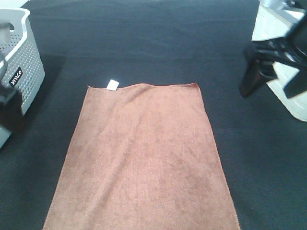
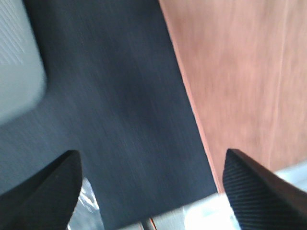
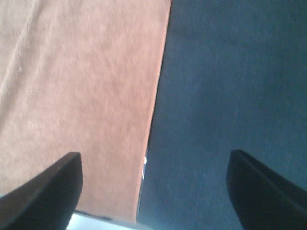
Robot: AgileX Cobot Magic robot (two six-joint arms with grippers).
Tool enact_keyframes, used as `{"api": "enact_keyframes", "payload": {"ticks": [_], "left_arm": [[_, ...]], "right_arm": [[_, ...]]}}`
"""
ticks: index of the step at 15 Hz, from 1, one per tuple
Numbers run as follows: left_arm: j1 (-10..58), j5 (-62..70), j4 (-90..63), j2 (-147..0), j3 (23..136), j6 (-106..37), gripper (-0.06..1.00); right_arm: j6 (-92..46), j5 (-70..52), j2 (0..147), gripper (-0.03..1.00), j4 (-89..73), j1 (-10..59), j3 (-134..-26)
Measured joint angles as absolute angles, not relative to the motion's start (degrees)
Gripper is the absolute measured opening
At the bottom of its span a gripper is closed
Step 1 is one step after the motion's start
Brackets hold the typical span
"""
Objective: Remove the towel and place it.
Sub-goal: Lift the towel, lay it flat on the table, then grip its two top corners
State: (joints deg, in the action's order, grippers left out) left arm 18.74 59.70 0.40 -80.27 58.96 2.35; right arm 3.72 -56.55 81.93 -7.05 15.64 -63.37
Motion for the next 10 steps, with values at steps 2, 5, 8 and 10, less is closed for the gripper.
{"api": "enact_keyframes", "payload": {"ticks": [2, 5, 8, 10], "left_arm": [[18.7, 60.2, 1.0, -84.9, 66.1, 1.2, 0.76], [18.7, 60.2, 1.1, -92.6, 74.6, 0.8, 0.76], [18.7, 60.3, 1.1, -102.2, 82.4, 0.0, 0.76], [18.7, 60.3, 1.1, -105.3, 84.7, 0.0, 0.76]], "right_arm": [[1.9, -57.4, 87.6, 0.76, -8.5, 13.3, -68.6], [-7.0, -60.4, 95.1, 0.76, -16.7, 3.8, -77.9], [-9.6, -62.1, 100.8, 0.76, -17.4, 3.0, -81.5], [-10.1, -62.4, 103.4, 0.76, -17.3, 3.0, -82.7]]}}
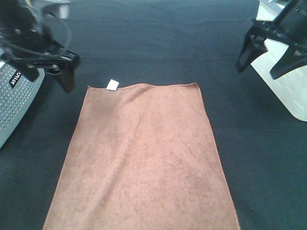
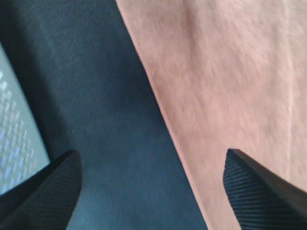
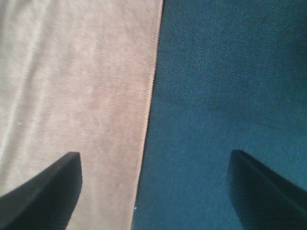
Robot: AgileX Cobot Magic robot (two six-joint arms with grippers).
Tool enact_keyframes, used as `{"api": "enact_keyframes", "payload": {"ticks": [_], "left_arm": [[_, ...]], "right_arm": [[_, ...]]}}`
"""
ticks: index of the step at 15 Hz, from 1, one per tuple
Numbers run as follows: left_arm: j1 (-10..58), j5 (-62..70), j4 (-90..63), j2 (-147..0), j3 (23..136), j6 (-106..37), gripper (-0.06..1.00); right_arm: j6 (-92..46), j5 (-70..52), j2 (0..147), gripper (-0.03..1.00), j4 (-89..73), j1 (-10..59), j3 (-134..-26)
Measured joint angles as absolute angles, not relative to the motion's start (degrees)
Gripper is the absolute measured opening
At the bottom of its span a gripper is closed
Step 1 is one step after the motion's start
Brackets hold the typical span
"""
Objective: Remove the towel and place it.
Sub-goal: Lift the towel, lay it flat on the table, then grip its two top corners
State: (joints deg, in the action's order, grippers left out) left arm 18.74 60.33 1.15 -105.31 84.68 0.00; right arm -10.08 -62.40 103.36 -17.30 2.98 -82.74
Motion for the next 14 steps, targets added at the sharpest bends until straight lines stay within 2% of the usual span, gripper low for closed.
{"api": "enact_keyframes", "payload": {"ticks": [4, 9, 14], "left_arm": [[16.7, 61.4, -1.2, -119.0, 97.2, -0.6, 0.76], [9.3, 63.0, -10.0, -130.3, 109.9, -4.6, 0.76], [7.0, 59.9, -14.0, -135.4, 112.1, -6.8, 0.76]], "right_arm": [[-15.6, -62.5, 115.0, 0.76, -18.4, 3.0, -91.0], [-17.2, -62.5, 125.5, 0.76, -21.8, 3.0, -101.5], [-17.2, -60.8, 134.9, 0.76, -23.4, 3.0, -109.1]]}}
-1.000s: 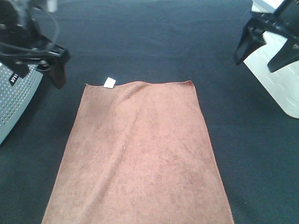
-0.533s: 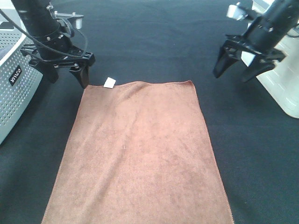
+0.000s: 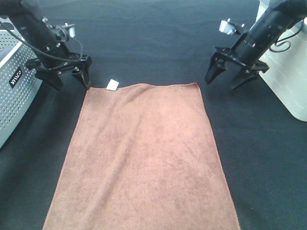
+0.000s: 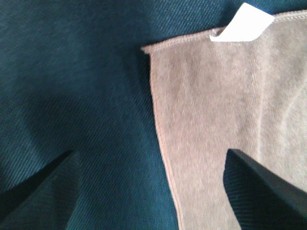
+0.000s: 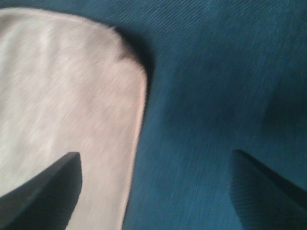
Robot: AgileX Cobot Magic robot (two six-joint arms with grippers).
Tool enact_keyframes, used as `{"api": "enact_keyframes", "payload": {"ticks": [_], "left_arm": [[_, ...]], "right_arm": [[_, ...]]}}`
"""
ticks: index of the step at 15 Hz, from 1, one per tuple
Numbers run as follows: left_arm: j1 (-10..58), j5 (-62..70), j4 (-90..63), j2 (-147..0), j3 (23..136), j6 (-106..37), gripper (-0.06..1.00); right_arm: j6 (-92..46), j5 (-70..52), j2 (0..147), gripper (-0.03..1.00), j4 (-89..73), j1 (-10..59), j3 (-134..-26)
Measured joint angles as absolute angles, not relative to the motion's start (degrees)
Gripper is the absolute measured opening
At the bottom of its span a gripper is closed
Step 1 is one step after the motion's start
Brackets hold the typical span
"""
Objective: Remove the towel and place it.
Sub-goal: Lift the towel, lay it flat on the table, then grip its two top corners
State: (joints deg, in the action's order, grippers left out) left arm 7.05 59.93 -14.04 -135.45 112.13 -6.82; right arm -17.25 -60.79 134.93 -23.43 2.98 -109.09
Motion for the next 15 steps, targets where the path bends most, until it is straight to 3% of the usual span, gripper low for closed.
{"api": "enact_keyframes", "payload": {"ticks": [15], "left_arm": [[7.0, 55.5, -19.3, -141.3, 112.8, -8.0, 0.76]], "right_arm": [[-23.1, -52.9, 141.7, 0.76, -30.9, 5.0, -110.6]]}}
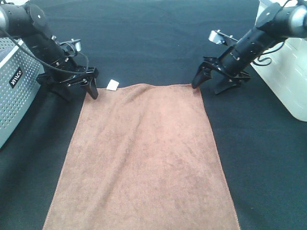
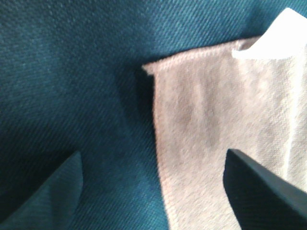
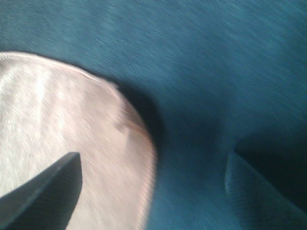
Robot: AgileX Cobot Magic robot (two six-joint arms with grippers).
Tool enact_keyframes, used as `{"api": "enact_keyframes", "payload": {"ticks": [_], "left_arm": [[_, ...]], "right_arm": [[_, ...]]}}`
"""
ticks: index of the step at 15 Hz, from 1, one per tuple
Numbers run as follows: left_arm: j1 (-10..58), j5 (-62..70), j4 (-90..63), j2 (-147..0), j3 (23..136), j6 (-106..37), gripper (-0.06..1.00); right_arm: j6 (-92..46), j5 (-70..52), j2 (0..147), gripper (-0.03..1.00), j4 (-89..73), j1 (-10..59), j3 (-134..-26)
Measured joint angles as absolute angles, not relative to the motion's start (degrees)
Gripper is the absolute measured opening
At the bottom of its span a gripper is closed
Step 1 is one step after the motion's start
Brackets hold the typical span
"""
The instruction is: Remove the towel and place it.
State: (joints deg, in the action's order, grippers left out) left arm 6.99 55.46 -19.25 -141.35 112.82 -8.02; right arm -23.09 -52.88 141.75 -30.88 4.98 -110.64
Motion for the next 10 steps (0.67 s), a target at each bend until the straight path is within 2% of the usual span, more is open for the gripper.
{"api": "enact_keyframes", "payload": {"ticks": [2, 6, 10], "left_arm": [[7.2, 53.9, -23.1, -141.5, 112.8, -8.1, 0.76], [9.5, 51.7, -29.6, -142.0, 112.8, -8.3, 0.76], [9.9, 51.5, -29.5, -142.0, 112.8, -8.3, 0.76]], "right_arm": [[-23.3, -49.4, 142.4, 0.76, -30.7, 8.8, -111.2], [-23.4, -46.3, 142.6, 0.75, -30.4, 12.0, -111.3], [-23.4, -46.0, 142.7, 0.72, -29.9, 12.3, -111.3]]}}
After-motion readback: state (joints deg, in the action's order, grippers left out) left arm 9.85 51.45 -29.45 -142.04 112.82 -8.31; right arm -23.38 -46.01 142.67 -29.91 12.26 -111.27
